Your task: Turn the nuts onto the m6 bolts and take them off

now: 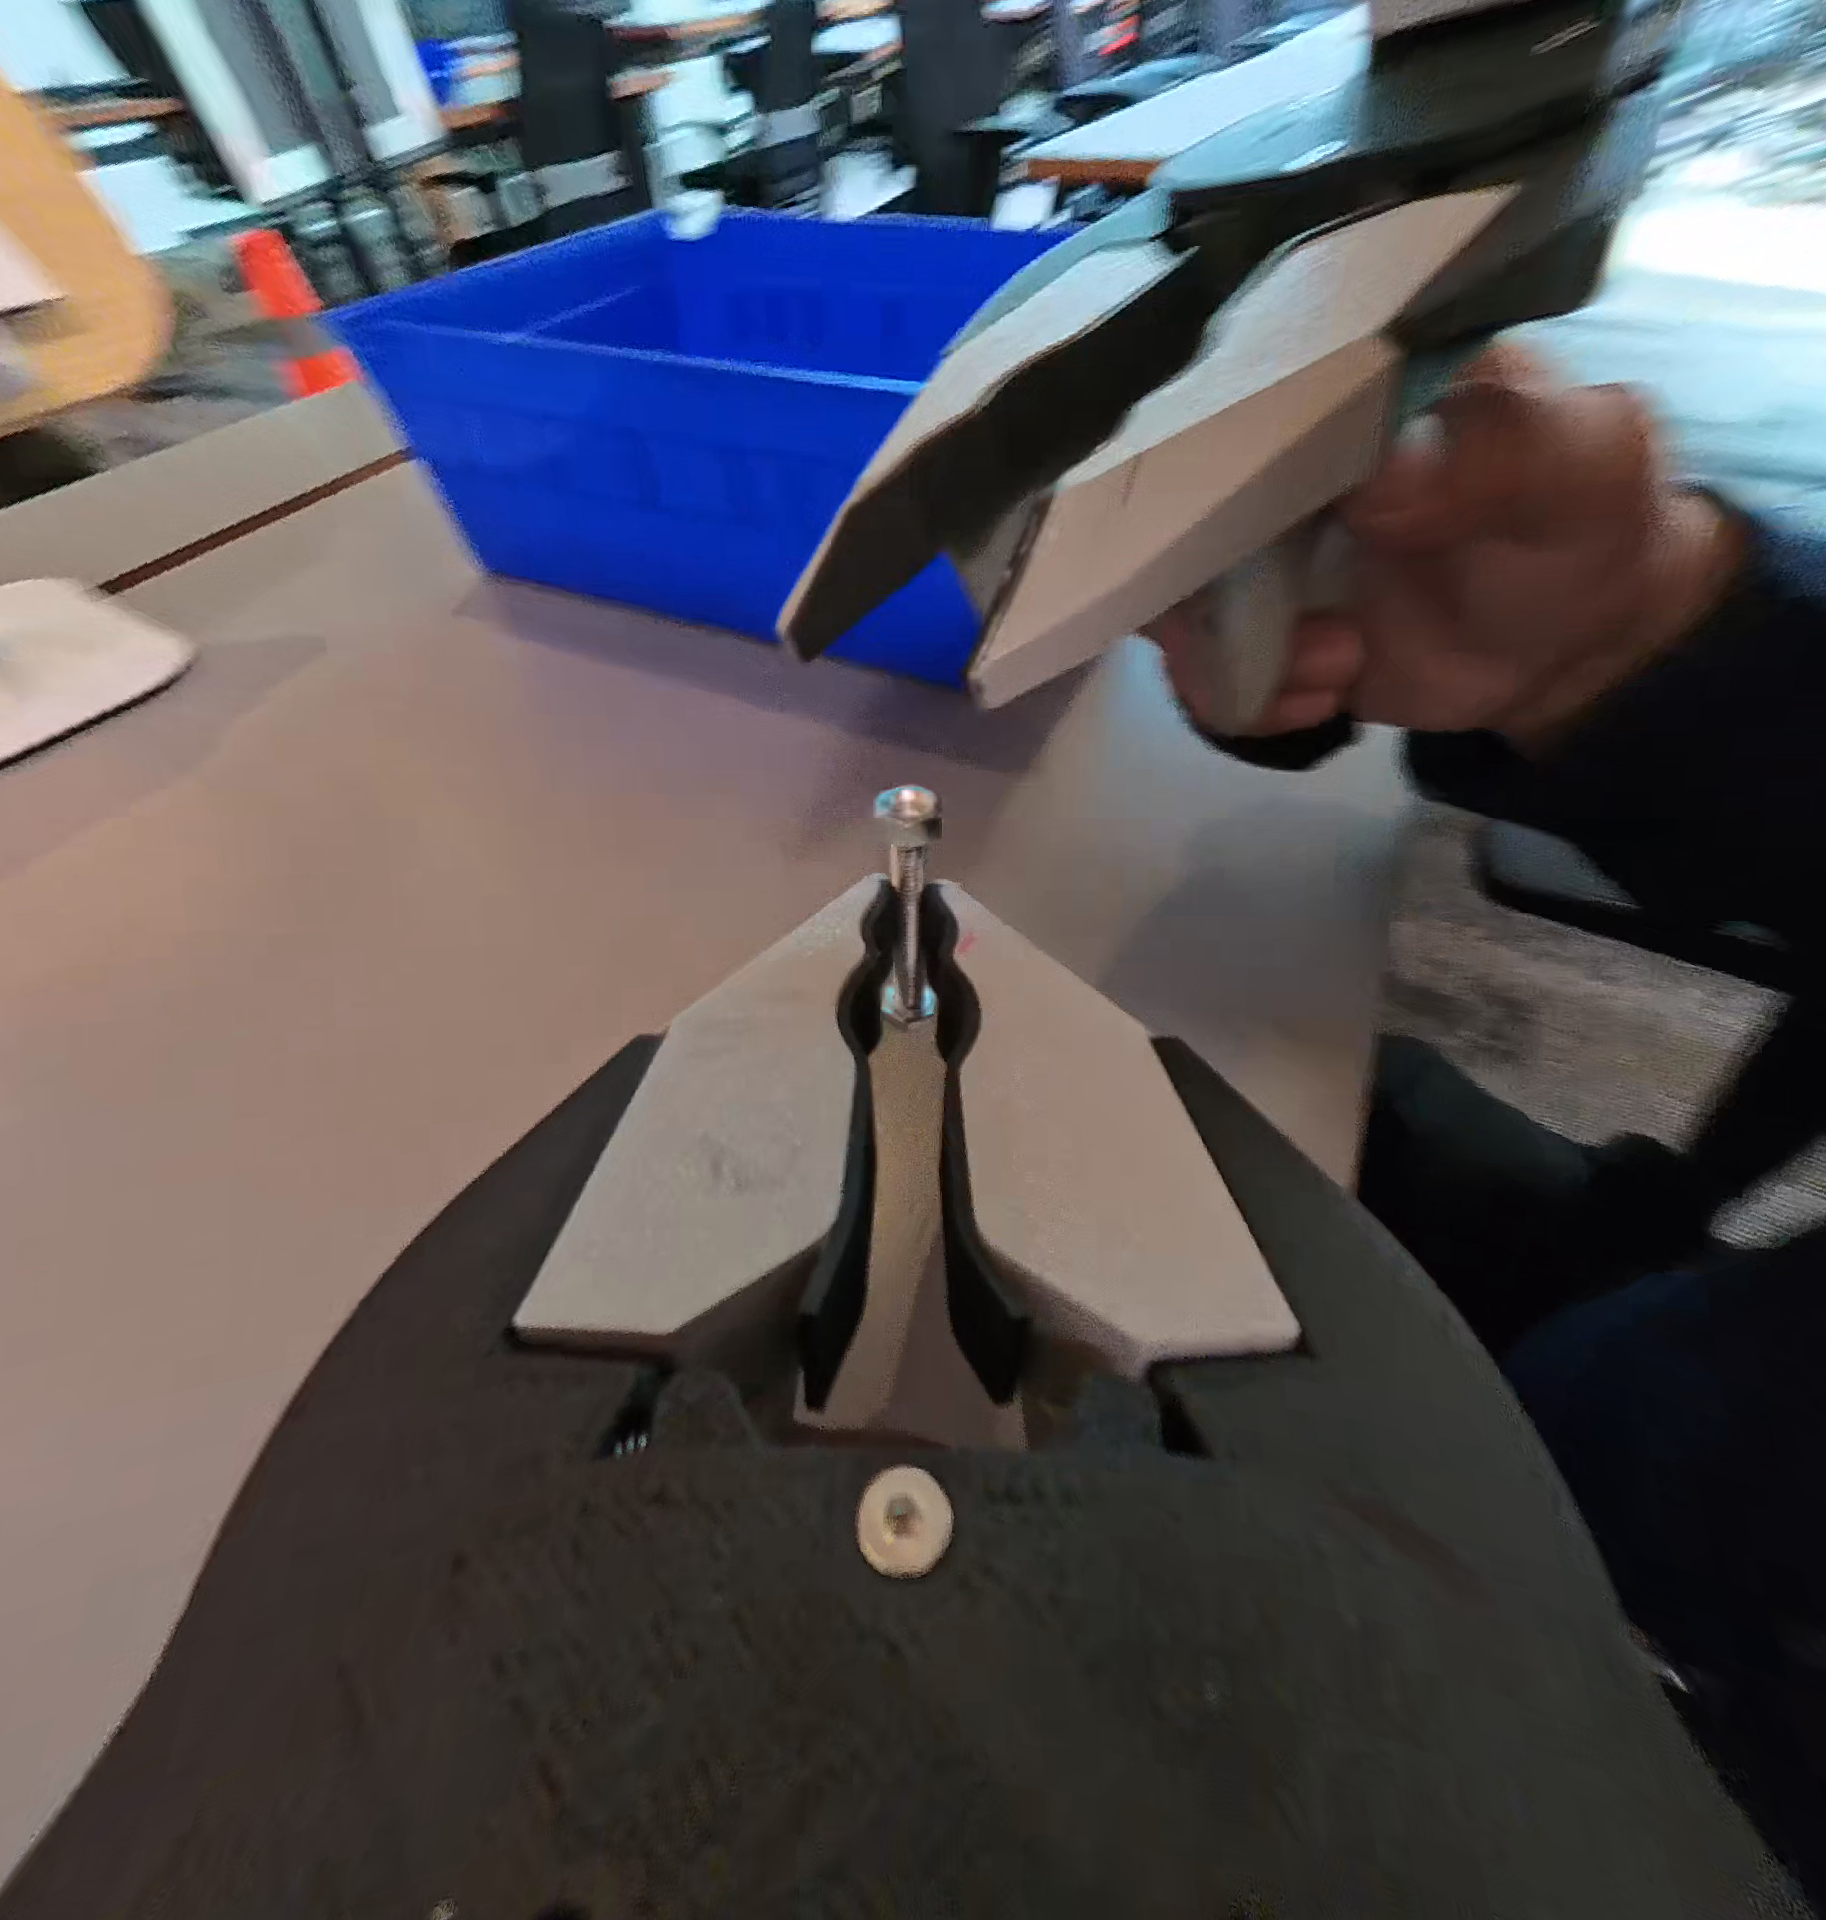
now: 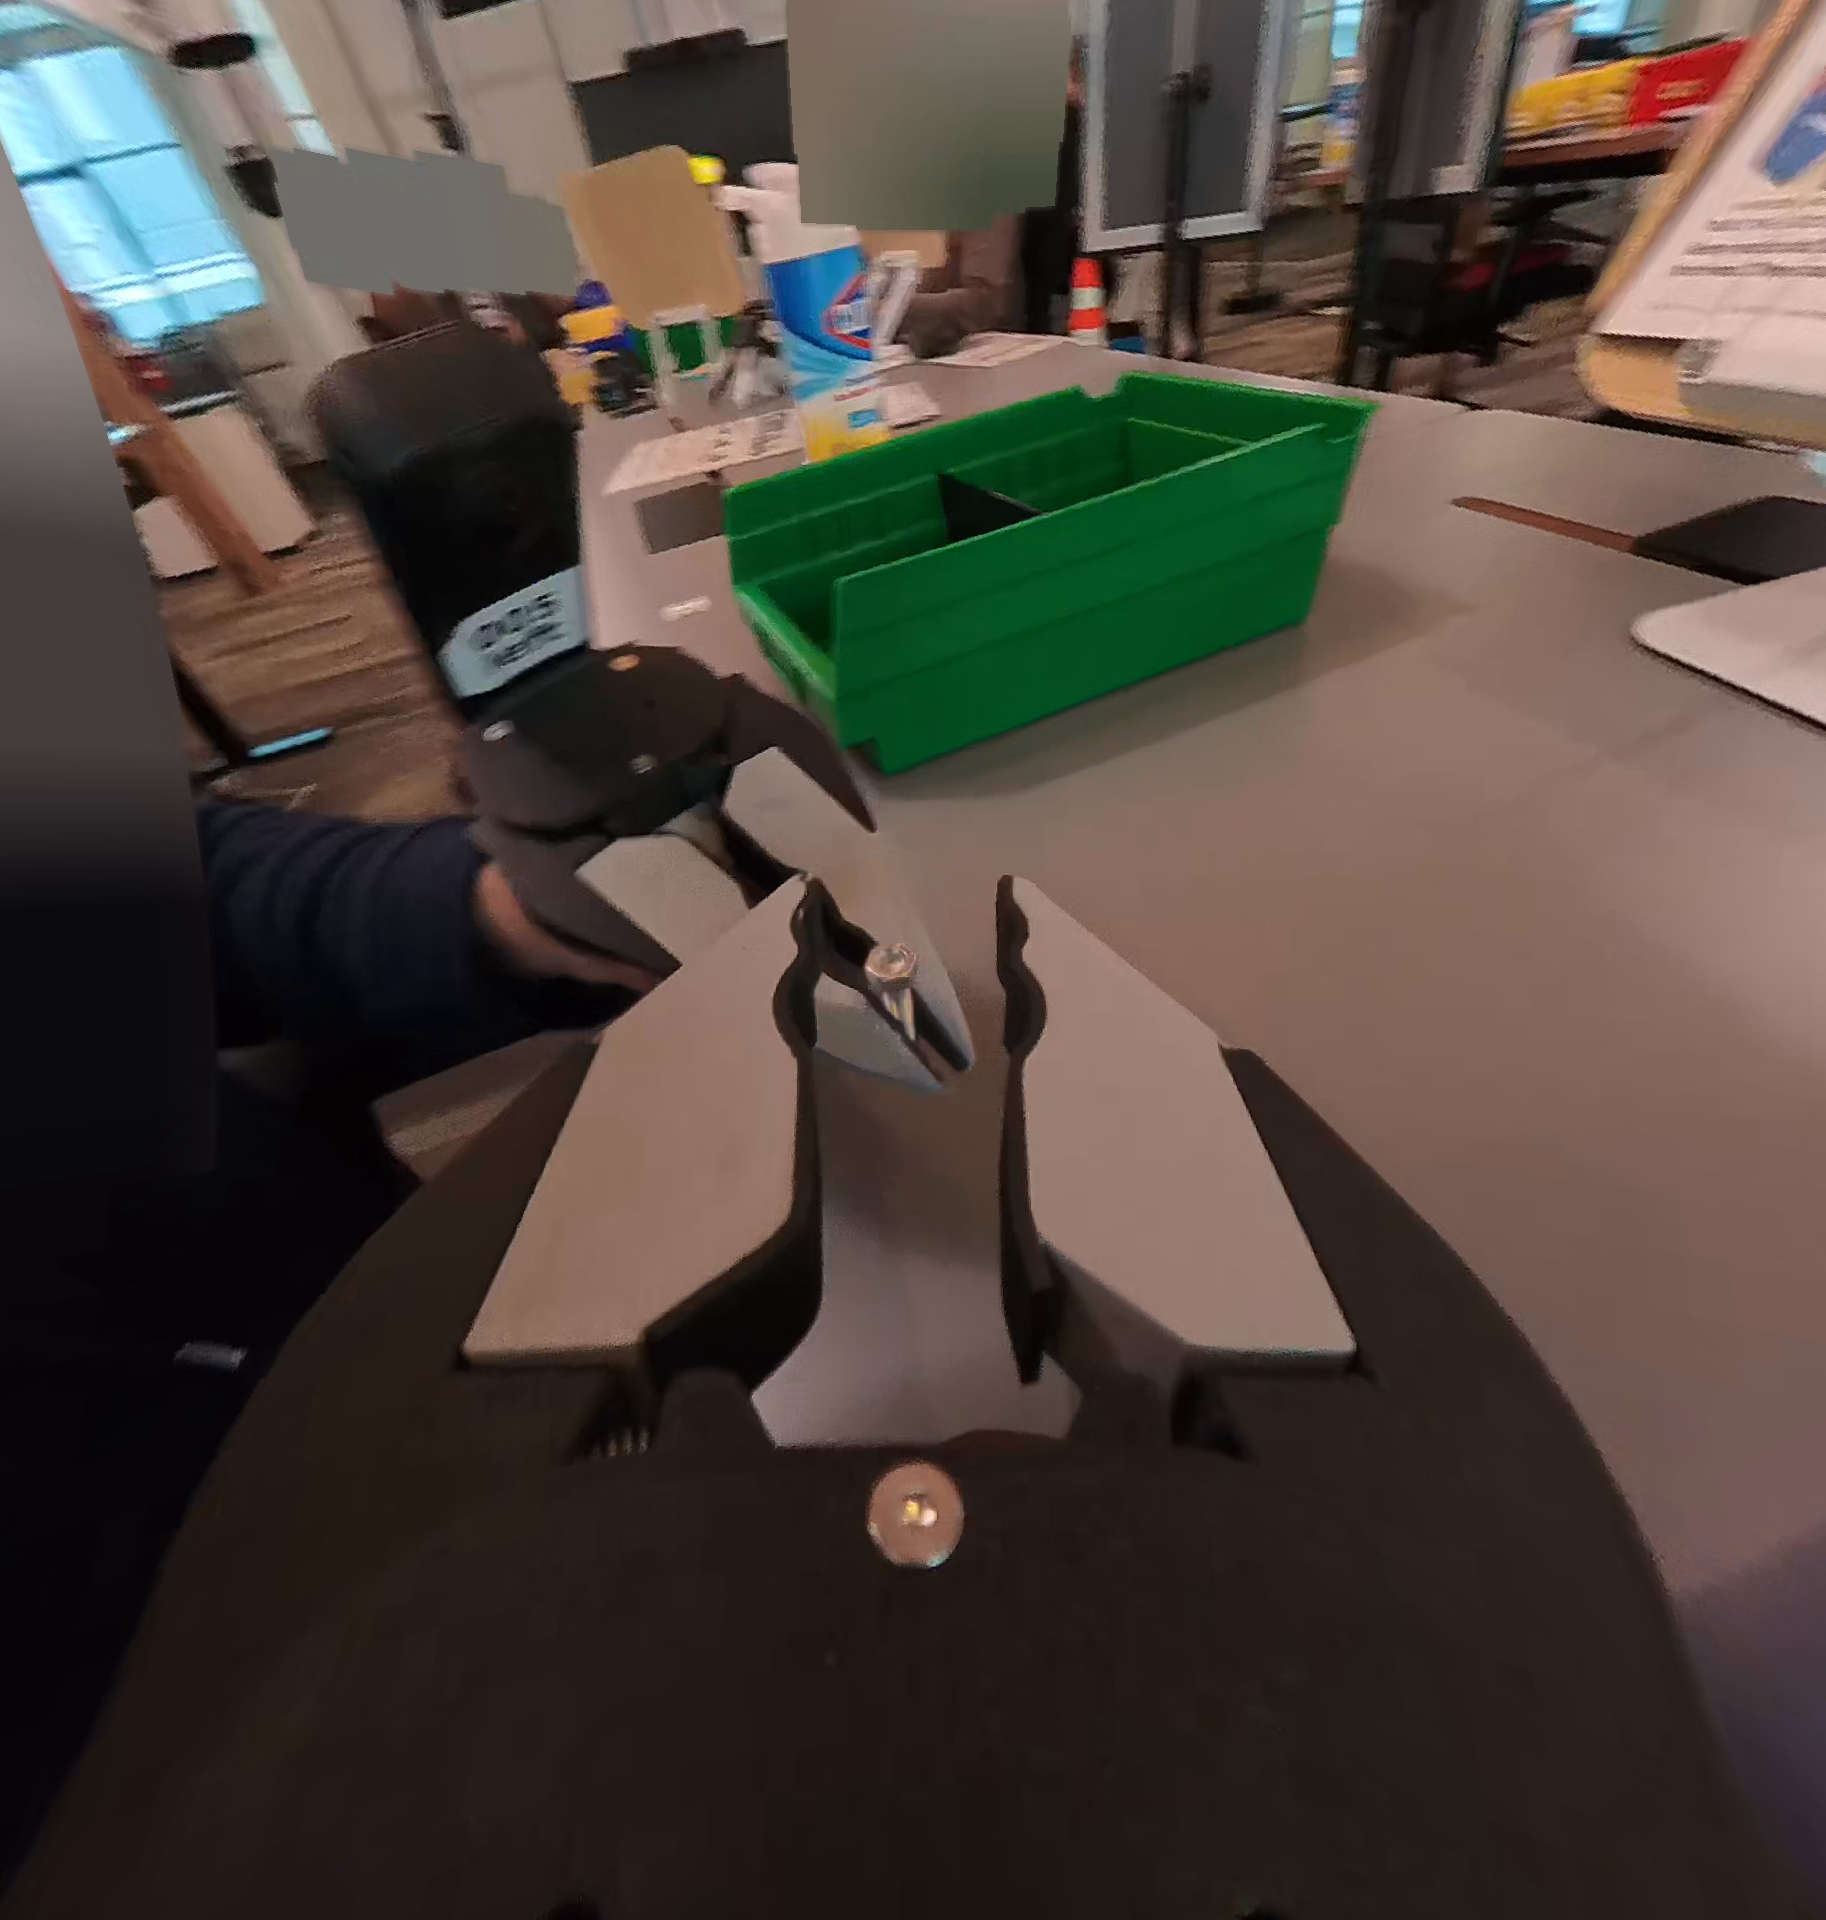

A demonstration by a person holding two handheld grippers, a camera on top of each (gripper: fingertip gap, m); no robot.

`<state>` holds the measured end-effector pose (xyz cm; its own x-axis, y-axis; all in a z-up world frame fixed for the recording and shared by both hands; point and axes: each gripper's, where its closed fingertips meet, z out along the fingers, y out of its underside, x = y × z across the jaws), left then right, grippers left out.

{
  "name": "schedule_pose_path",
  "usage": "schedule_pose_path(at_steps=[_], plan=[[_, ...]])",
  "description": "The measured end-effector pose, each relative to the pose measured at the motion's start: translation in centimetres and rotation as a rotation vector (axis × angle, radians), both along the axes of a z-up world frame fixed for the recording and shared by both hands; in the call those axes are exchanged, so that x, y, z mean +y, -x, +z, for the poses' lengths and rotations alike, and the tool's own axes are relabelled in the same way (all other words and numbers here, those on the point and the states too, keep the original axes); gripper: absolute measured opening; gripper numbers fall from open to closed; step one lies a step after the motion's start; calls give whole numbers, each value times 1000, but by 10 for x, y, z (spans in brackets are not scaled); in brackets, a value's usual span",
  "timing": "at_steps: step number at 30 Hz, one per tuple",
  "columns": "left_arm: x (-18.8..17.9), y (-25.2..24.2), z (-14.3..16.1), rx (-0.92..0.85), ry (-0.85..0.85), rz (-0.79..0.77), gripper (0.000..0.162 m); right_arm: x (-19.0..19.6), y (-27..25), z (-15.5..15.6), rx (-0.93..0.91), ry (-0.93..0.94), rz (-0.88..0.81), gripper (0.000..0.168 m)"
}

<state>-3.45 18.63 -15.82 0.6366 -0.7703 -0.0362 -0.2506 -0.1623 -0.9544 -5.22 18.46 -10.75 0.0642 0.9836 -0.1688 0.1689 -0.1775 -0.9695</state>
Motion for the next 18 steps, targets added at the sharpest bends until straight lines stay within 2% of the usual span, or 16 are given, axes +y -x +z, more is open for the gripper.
schedule_pose_path(at_steps=[1, 2, 5, 11, 18], plan=[[-9, -6, 2, -29, 10, -105, 2, -5, -1, -1, 6, 5, 61, 29], [-17, -10, 3, -48, 25, -201, 2, -9, -1, -3, 2, 15, 112, 31], [-21, -5, 4, -51, 20, -326, 2, -20, 2, -8, 2, 22, 231, 37], [-21, 2, 13, -134, 42, -399, 2, -33, 15, -9, 58, 20, 353, 36], [-19, 4, 15, -145, 32, -378, 2, -36, 20, -7, 79, 9, 373, 35]])
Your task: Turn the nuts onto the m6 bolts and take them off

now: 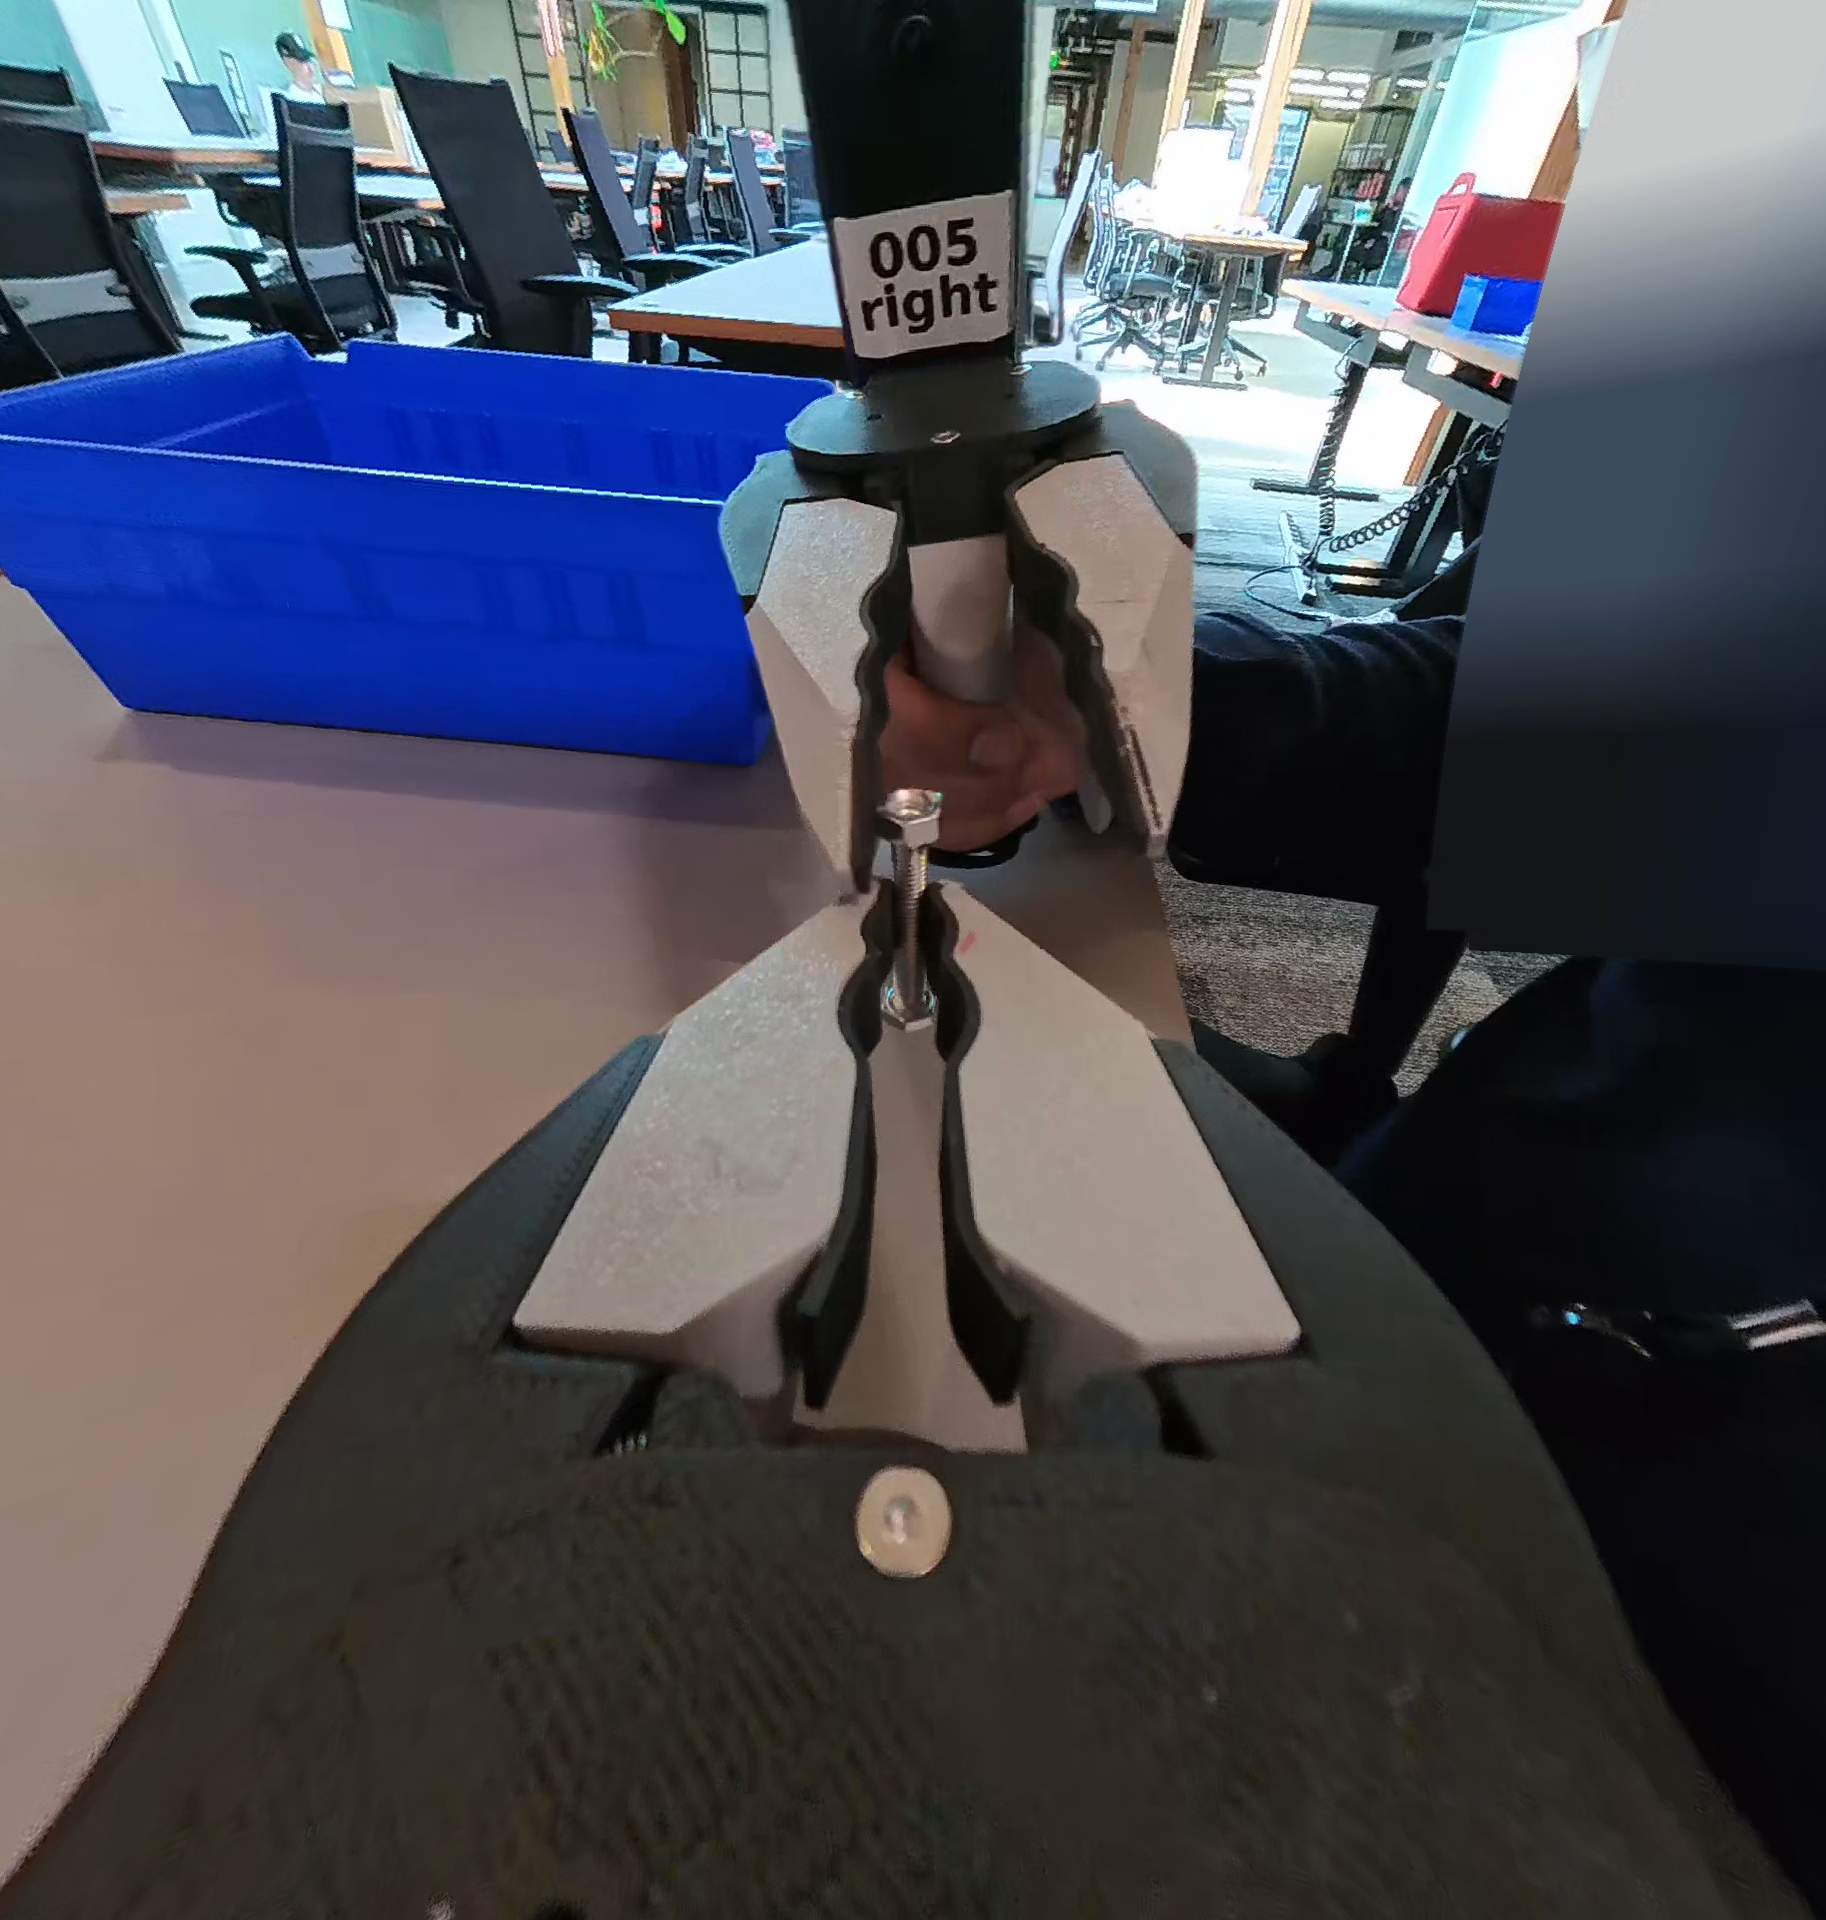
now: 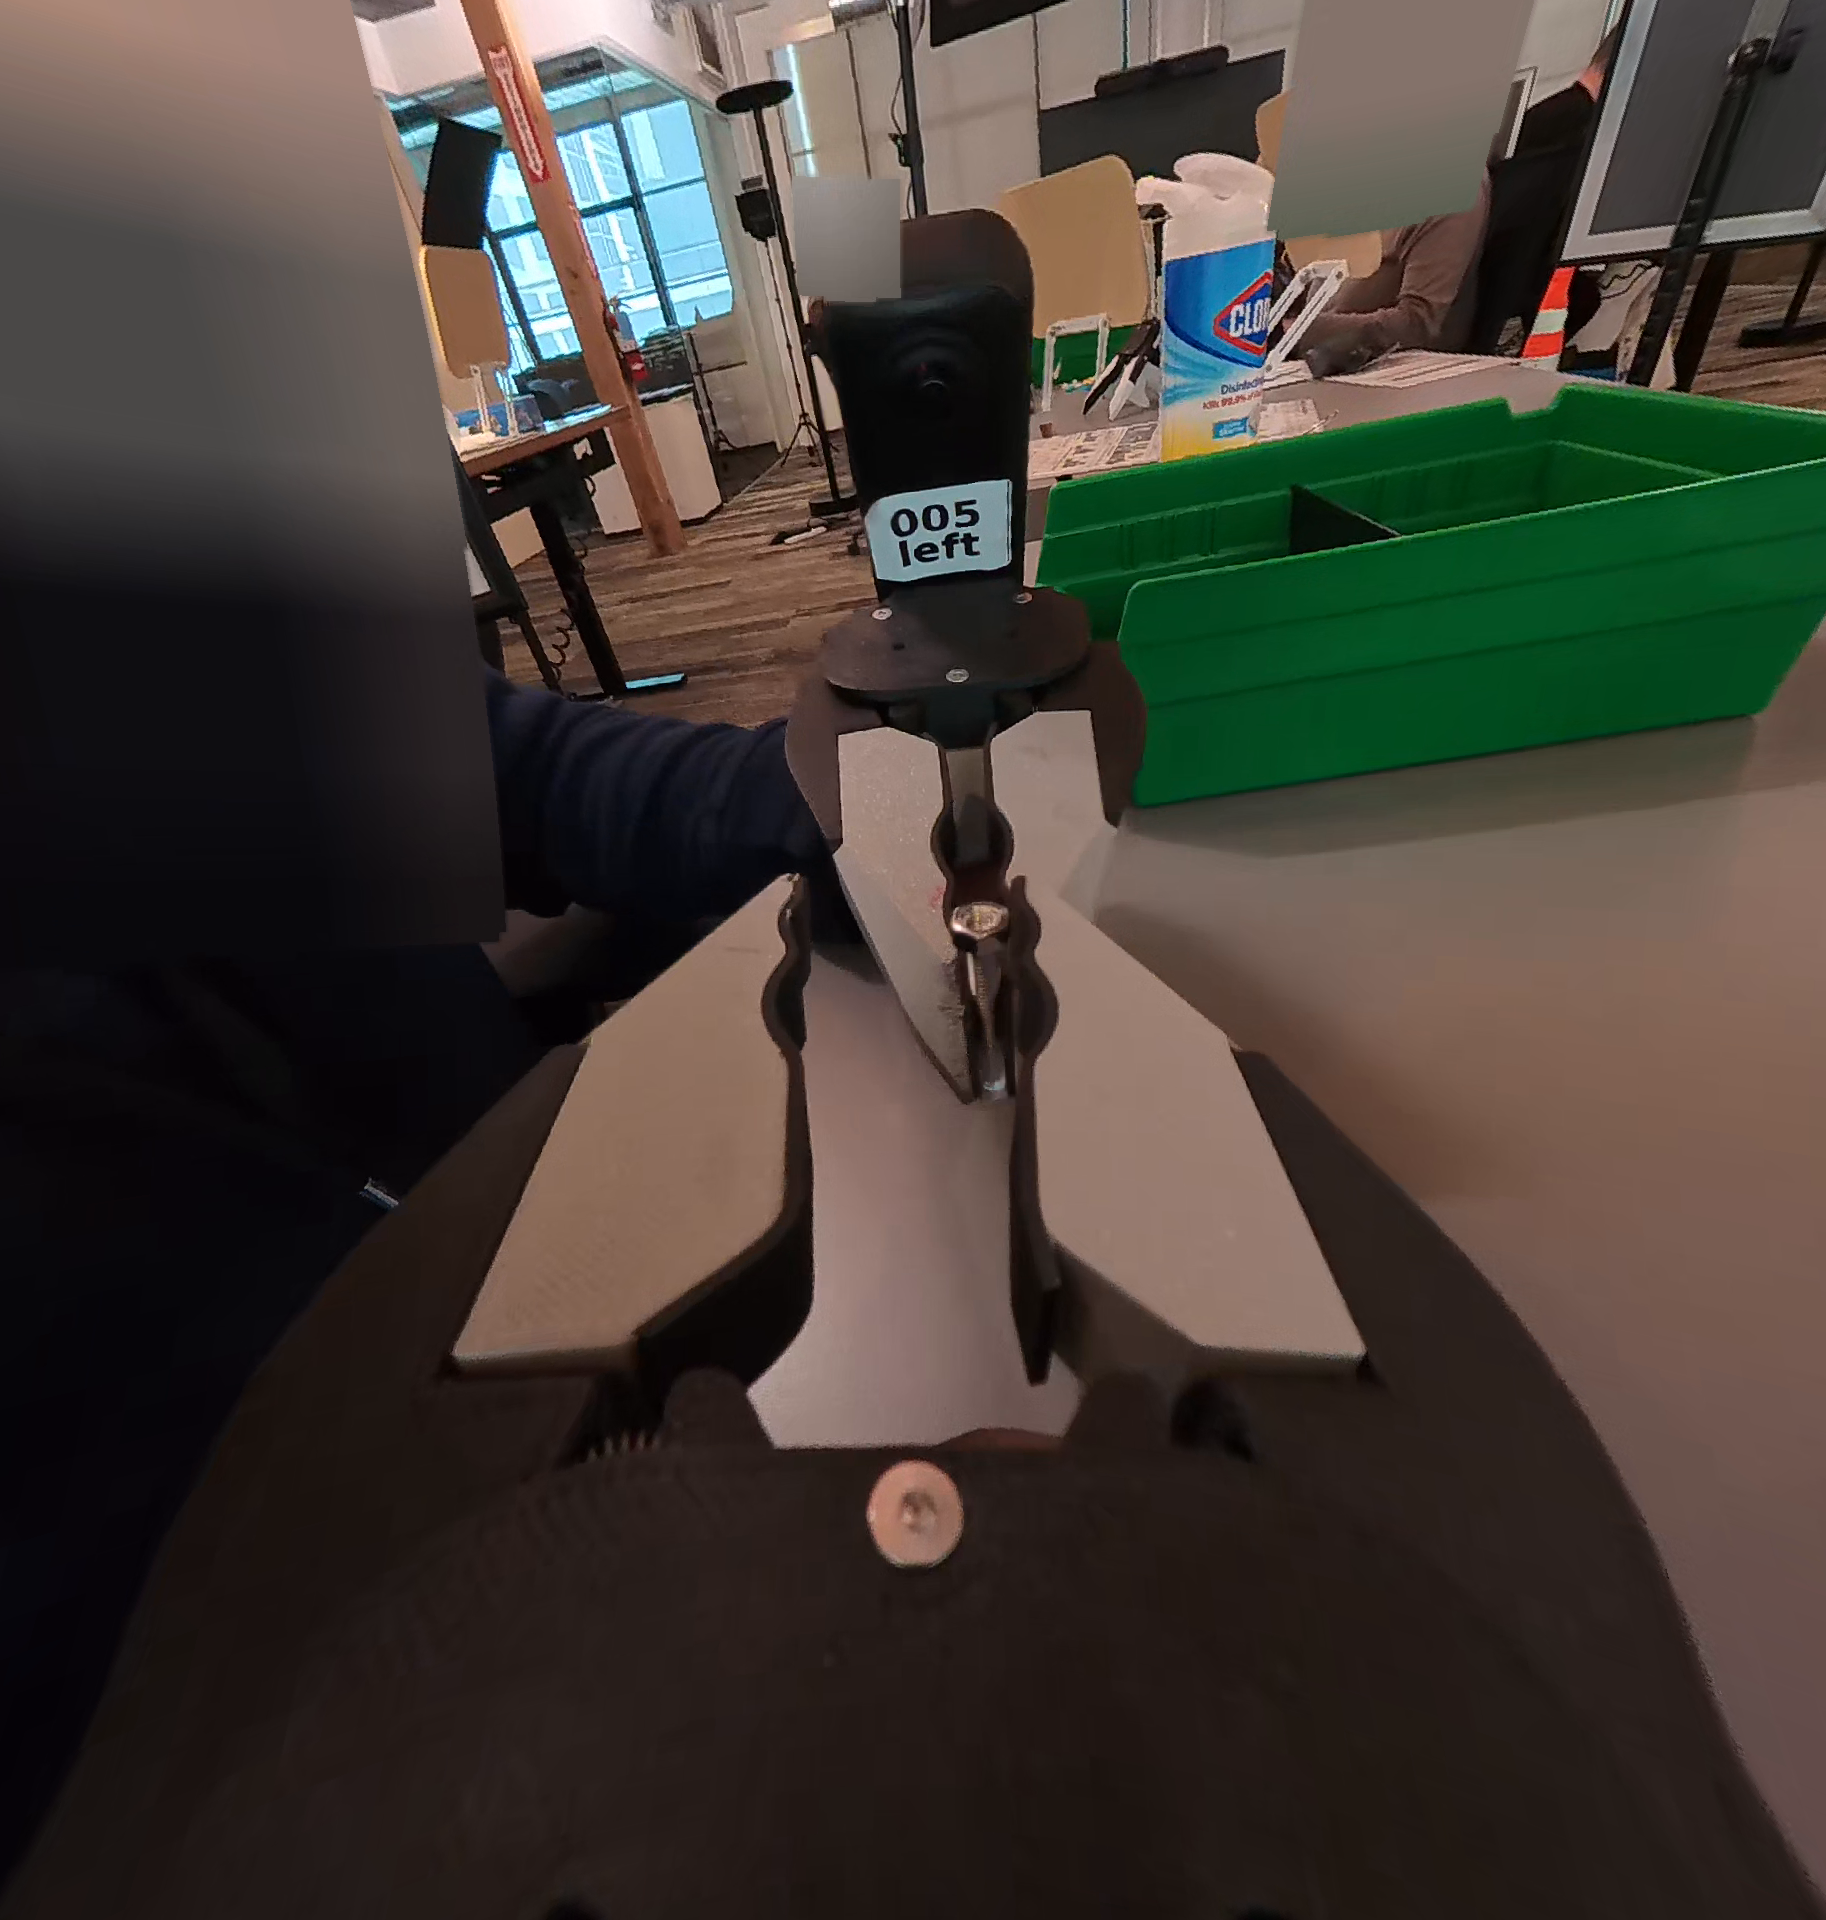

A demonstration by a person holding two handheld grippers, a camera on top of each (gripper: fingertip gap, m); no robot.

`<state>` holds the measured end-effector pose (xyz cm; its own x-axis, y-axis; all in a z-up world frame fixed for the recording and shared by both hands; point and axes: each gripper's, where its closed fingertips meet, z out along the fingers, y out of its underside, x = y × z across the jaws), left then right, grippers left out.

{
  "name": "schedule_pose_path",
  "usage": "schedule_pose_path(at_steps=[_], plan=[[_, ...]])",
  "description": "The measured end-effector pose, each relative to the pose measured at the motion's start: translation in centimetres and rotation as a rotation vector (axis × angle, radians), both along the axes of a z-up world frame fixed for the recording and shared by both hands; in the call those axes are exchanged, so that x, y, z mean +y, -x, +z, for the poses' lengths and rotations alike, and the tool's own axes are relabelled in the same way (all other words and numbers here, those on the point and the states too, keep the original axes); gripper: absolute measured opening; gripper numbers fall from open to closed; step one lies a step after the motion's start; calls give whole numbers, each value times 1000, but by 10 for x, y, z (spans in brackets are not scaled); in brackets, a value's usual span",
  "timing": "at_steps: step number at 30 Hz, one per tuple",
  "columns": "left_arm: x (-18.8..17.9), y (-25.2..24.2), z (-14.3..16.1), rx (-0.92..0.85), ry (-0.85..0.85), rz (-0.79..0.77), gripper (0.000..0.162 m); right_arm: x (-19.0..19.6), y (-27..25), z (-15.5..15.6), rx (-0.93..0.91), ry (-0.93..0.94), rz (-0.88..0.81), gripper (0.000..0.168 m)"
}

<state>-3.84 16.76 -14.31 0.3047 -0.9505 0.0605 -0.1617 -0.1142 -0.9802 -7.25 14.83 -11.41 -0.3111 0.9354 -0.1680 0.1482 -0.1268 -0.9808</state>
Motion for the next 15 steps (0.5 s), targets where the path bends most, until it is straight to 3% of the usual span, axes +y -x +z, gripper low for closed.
schedule_pose_path(at_steps=[8, 15], plan=[[5, 5, 3, -28, 9, 45, 2, 13, -16, 2, 24, -17, -89, 28], [7, 3, 1, -13, 10, 55, 2, 9, 1, 1, 7, -12, -65, 40]])
